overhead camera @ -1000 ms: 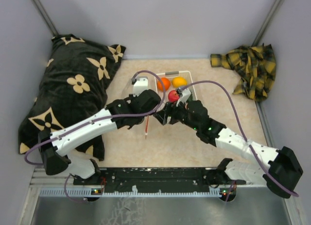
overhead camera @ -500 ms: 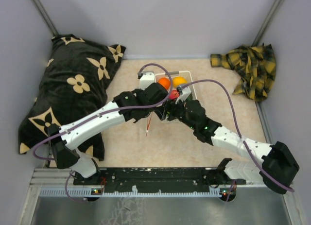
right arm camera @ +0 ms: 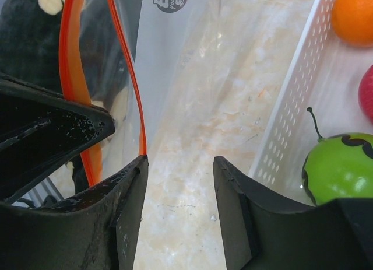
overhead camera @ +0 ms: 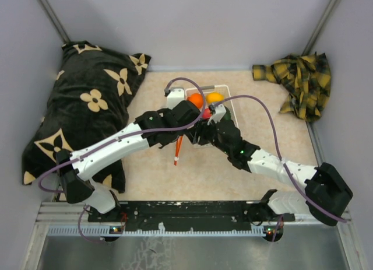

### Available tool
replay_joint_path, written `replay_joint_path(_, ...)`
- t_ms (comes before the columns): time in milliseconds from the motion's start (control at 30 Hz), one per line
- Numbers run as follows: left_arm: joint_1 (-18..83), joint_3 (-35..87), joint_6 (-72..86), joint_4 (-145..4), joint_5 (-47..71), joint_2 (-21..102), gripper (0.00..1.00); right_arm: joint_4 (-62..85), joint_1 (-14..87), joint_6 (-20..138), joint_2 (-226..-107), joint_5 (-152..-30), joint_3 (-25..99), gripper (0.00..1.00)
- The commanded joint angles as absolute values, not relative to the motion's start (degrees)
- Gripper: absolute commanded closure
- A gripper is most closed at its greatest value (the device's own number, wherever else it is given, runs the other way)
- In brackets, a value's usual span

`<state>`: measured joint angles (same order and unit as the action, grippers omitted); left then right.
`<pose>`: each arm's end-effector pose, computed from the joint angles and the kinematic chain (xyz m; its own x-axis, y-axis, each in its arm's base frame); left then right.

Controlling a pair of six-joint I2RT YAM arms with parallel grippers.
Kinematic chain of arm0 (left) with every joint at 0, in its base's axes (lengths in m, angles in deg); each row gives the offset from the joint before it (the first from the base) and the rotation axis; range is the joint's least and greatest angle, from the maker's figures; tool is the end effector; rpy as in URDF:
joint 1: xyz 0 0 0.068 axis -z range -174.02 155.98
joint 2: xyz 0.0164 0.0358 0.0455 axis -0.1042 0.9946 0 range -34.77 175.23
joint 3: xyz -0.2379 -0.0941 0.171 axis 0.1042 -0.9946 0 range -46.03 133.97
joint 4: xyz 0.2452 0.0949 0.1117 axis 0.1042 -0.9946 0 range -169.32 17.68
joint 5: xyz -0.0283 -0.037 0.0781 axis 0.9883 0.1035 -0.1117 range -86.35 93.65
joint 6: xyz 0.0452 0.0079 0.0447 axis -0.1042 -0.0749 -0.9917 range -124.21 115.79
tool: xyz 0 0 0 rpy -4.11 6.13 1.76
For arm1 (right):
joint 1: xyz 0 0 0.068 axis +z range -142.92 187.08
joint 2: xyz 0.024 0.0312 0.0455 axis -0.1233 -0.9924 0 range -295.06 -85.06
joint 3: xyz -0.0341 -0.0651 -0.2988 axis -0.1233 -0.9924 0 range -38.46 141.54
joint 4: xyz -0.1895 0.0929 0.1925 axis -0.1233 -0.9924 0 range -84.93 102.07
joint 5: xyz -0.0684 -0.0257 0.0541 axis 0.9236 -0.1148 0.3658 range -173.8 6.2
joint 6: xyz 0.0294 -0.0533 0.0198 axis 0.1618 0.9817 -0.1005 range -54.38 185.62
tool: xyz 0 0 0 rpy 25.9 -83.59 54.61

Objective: Place the food in the zip-top bag and seal the zipper
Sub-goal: Open the zipper of the food storage bag.

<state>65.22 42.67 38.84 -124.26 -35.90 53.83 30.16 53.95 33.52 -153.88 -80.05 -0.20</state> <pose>0.2076 -0.2868 0.3855 -0.6088 -0.0062 -0.7933 0.0627 0.9965 -0.0559 0.2046 0.2136 0.2805 -0.4887 0.2539 -0.8347 -0.5014 0.7012 0.5068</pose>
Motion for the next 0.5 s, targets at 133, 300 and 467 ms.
replay_joint_path(133, 64.95, 41.50, 41.84, -123.73, -37.16, 53.49, 1.00, 36.29, 54.42, 31.11, -154.20, -83.43, 1.80, 0.51)
replay_joint_path(300, 64.95, 41.11, 42.81, -124.14, -38.07, 54.36, 1.00, 37.74, 54.41, 29.86, -152.75, -85.11, 1.34, 0.51)
replay_joint_path(467, 64.95, 41.27, 43.02, -124.10, -38.61, 54.74, 1.00, 37.75, 54.38, 29.74, -151.51, -84.75, 0.53, 0.51)
